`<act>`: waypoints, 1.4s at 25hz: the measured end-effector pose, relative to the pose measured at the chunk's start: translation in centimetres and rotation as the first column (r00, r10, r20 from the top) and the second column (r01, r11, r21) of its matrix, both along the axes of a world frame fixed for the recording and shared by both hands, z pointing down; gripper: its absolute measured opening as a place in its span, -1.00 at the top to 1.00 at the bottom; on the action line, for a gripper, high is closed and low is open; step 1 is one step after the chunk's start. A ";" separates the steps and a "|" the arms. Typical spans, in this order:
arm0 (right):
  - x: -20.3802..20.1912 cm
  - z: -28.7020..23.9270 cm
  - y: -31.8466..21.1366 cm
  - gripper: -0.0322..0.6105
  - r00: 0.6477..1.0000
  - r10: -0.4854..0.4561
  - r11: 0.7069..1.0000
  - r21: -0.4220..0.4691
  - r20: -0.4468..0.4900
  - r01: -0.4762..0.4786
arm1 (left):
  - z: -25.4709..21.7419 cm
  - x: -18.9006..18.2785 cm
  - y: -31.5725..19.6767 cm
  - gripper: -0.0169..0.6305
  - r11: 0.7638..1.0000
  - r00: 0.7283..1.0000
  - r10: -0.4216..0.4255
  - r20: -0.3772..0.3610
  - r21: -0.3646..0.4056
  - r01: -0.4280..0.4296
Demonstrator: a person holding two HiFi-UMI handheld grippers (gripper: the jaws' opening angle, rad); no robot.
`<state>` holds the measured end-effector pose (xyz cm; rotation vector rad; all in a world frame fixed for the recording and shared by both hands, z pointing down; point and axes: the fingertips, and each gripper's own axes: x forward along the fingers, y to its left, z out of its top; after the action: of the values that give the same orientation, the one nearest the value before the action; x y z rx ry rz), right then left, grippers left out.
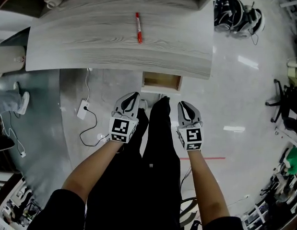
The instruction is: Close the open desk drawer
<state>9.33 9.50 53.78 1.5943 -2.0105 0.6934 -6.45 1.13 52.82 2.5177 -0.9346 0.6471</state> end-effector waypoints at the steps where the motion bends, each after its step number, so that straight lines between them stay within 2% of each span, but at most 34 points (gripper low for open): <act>1: 0.3 0.5 0.1 0.84 1.000 -0.002 1.000 -0.007 -0.007 0.002 | 0.5 -0.2 0.1 0.91 1.000 1.000 0.001 0.004 -0.009 -0.001; 8: 1.0 3.9 0.4 0.78 0.998 -0.044 0.998 -0.046 -0.043 0.042 | 3.2 -1.7 -0.6 0.90 1.000 0.999 0.021 0.038 -0.014 -0.021; 12: 0.6 6.7 0.6 0.51 0.992 -0.109 0.992 -0.076 -0.070 0.103 | 5.3 -1.7 -0.1 0.90 0.996 0.994 0.085 0.074 -0.010 -0.084; 14: 0.7 8.1 0.7 0.49 0.990 -0.119 0.989 -0.095 -0.078 0.111 | 6.5 -1.9 0.3 0.89 0.994 0.991 0.105 0.087 -0.018 -0.104; 17: 1.2 9.9 0.9 0.46 0.992 -0.098 0.987 -0.132 -0.083 0.086 | 8.3 -1.8 1.1 0.63 0.989 0.988 0.133 0.072 -0.066 -0.129; 23: 0.6 13.8 0.1 0.44 0.993 -0.090 0.983 -0.165 -0.078 0.076 | 12.0 -1.2 2.4 0.48 0.967 0.964 0.248 0.101 -0.094 -0.239; 27: 0.8 15.0 0.3 0.42 0.992 -0.074 0.985 -0.165 -0.100 0.057 | 14.1 0.2 2.8 0.46 0.959 0.953 0.277 0.122 -0.087 -0.268; 31: 1.1 15.2 -0.3 0.42 0.996 -0.017 0.990 -0.142 -0.090 0.004 | 15.8 0.9 2.7 0.45 0.955 0.945 0.292 0.146 -0.092 -0.281; 35: 1.7 15.4 -0.6 0.42 0.996 0.010 0.991 -0.134 -0.090 -0.022 | 16.2 1.6 2.3 0.44 0.960 0.943 0.279 0.179 -0.078 -0.269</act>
<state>11.07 8.89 69.21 1.5372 -1.8486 0.7351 -4.81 3.48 68.98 2.5958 -0.6181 0.9973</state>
